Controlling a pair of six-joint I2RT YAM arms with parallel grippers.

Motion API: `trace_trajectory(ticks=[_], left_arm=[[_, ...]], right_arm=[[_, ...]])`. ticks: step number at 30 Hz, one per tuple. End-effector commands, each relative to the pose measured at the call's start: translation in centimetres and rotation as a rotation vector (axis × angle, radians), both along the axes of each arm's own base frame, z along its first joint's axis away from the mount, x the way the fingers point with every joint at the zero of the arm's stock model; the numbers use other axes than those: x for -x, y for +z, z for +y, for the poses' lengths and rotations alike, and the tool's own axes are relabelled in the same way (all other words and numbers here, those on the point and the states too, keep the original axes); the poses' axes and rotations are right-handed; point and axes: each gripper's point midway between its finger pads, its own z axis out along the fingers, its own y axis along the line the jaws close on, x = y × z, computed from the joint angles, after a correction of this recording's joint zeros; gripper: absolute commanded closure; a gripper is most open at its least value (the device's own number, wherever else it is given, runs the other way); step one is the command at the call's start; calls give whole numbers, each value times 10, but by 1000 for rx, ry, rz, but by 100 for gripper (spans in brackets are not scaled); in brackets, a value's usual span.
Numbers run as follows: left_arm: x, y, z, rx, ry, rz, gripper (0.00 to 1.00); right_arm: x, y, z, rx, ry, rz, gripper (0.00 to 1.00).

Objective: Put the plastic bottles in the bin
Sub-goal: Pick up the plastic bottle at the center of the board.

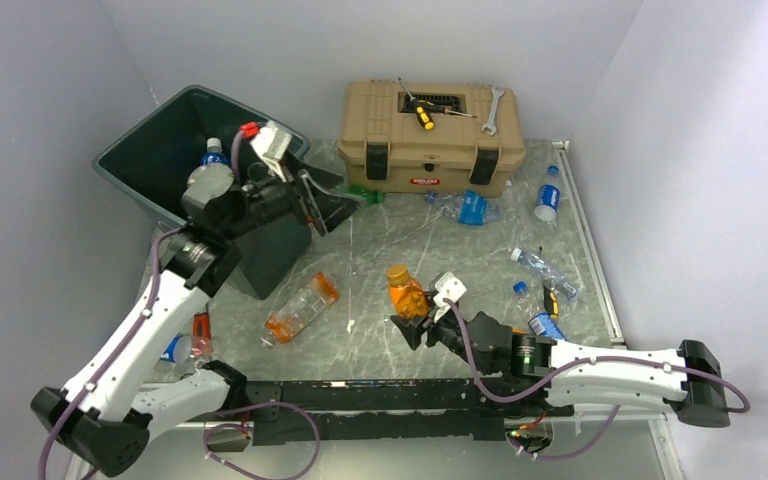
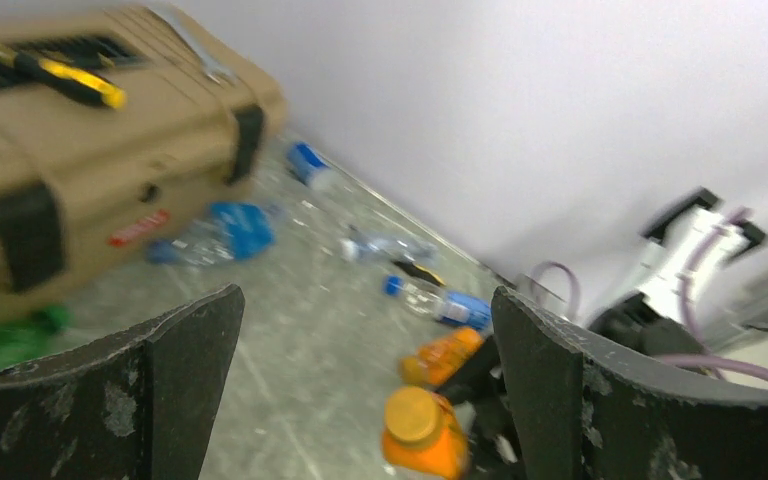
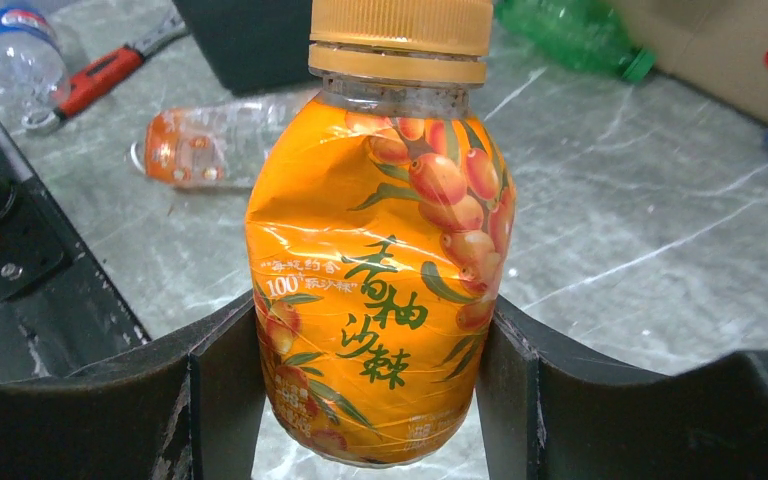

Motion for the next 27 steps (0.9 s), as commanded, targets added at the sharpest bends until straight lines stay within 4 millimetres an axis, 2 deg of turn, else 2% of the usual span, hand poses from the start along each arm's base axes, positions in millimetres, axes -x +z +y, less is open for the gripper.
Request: trace_trajectory(ticks=[1, 5, 8, 12, 19, 25, 27], left_arm=[[37, -5, -43, 39, -251, 135, 1], [53, -34, -80, -111, -275, 174, 1], [55, -49, -96, -147, -272, 180, 0], [48, -67, -105, -161, -243, 227, 1], [45, -84, -118, -160, -249, 286, 14], [54, -85, -129, -167, -293, 280, 20], [57, -86, -132, -177, -304, 276, 25]], right_arm=[[-11, 42, -5, -64, -34, -163, 65], [-15, 56, -6, -87, -49, -209, 66], [-17, 67, -8, -123, -69, -227, 66], [-16, 81, -13, -186, -78, -240, 65], [-17, 89, -18, -212, -90, -258, 64], [-17, 90, -20, -211, -97, -262, 64], [-18, 90, -21, -213, -103, -262, 64]])
